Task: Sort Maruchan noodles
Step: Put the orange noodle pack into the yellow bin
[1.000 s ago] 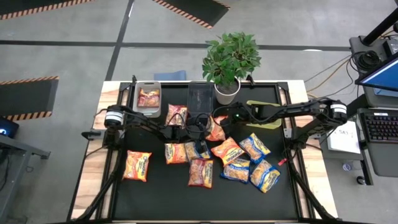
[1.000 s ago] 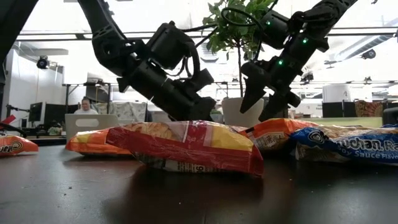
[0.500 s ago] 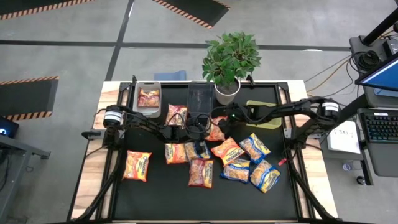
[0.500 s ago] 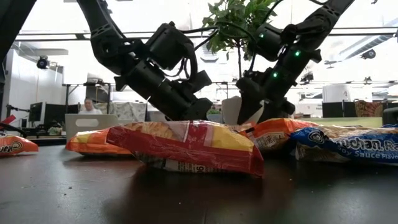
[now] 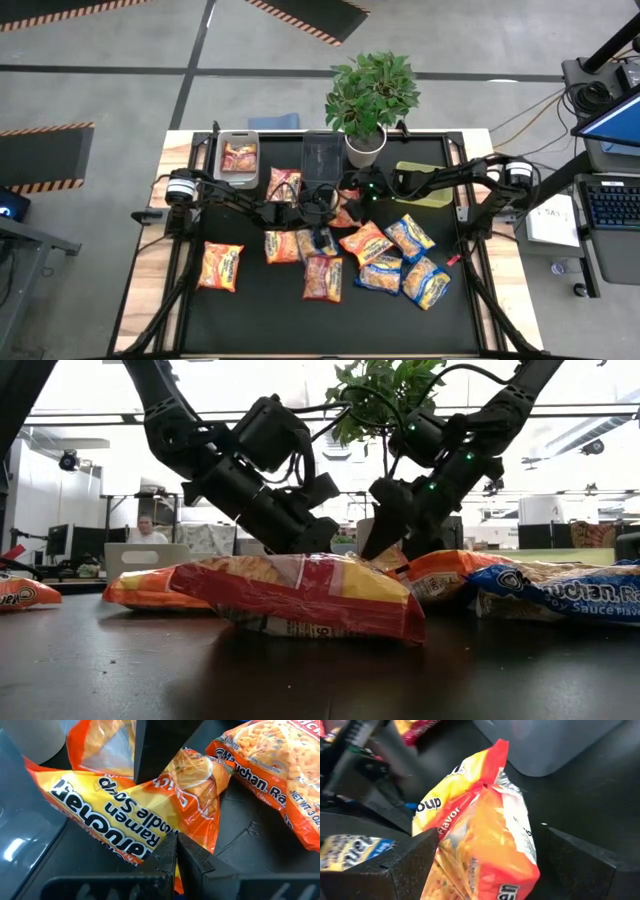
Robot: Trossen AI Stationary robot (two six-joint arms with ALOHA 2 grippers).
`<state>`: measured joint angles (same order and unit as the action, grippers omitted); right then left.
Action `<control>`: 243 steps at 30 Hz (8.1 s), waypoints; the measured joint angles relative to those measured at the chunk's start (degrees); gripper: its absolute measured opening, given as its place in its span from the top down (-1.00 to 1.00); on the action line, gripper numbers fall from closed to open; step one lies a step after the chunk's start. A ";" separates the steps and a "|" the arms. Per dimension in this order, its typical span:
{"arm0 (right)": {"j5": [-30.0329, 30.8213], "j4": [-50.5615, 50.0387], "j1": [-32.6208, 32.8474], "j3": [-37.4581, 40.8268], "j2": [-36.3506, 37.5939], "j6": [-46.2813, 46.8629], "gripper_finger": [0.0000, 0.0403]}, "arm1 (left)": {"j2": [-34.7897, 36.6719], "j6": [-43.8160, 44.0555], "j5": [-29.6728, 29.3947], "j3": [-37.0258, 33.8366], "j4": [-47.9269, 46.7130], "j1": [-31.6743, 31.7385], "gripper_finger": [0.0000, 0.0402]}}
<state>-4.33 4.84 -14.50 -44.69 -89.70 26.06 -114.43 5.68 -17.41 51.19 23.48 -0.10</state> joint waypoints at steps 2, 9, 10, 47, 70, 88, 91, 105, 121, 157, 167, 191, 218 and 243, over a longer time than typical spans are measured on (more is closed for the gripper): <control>-0.68 0.21 0.08 0.00 0.42 0.11 -0.73 | 0.00 0.17 0.04 -0.02 -0.02 0.00 1.00; -1.09 0.68 0.11 0.00 0.36 0.13 -0.39 | -0.02 0.91 -0.07 -0.02 -0.04 0.02 1.00; -1.06 0.64 0.11 0.00 0.34 0.14 -0.32 | -0.02 0.92 -0.07 0.01 -0.04 0.02 1.00; 5.09 -5.00 2.36 0.00 17.53 -0.14 0.87 | 23.39 -8.15 -6.04 -2.97 -13.95 -0.80 1.00; 42.14 -42.81 7.95 0.02 42.75 20.83 0.93 | 44.61 -9.84 -6.27 -13.63 -11.03 -0.98 1.00; 59.48 -77.36 8.24 0.04 46.83 51.48 0.93 | 44.66 -10.44 -7.31 -13.90 -14.49 -0.94 1.00; 60.11 -78.36 8.24 0.49 46.09 54.48 0.94 | 44.68 -9.78 -8.65 -13.90 -15.71 -0.94 1.00; 64.89 -78.24 8.24 8.27 39.54 70.35 0.94 | 44.68 -7.92 -9.07 -14.29 -18.58 -0.94 1.00; 62.01 -77.08 8.26 10.45 31.99 74.81 0.94 | 44.68 -7.90 -9.07 -14.29 -18.57 -0.94 1.00; 55.21 -85.31 8.63 -0.03 32.61 67.38 0.94 | 44.68 -7.98 -9.07 -14.29 -18.86 -0.94 1.00; 56.51 -84.85 8.63 3.25 30.14 70.67 0.94 | 44.68 -7.92 -9.05 -14.29 -18.84 -0.94 1.00; 55.70 -78.69 8.63 8.09 15.37 76.47 0.94 | 44.68 -7.66 -9.05 -14.48 -18.83 -0.95 1.00; 49.94 -83.45 8.61 8.97 19.39 75.35 0.53 | 44.68 -7.24 -9.05 -14.59 -19.16 -0.94 1.00; 50.81 -87.55 8.61 4.23 23.43 67.94 0.37 | 44.68 -6.47 -9.05 -14.59 -19.23 -0.94 1.00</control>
<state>46.48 -82.70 -5.89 -40.45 -66.27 94.01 -69.76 -0.80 -26.46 36.60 4.25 -1.04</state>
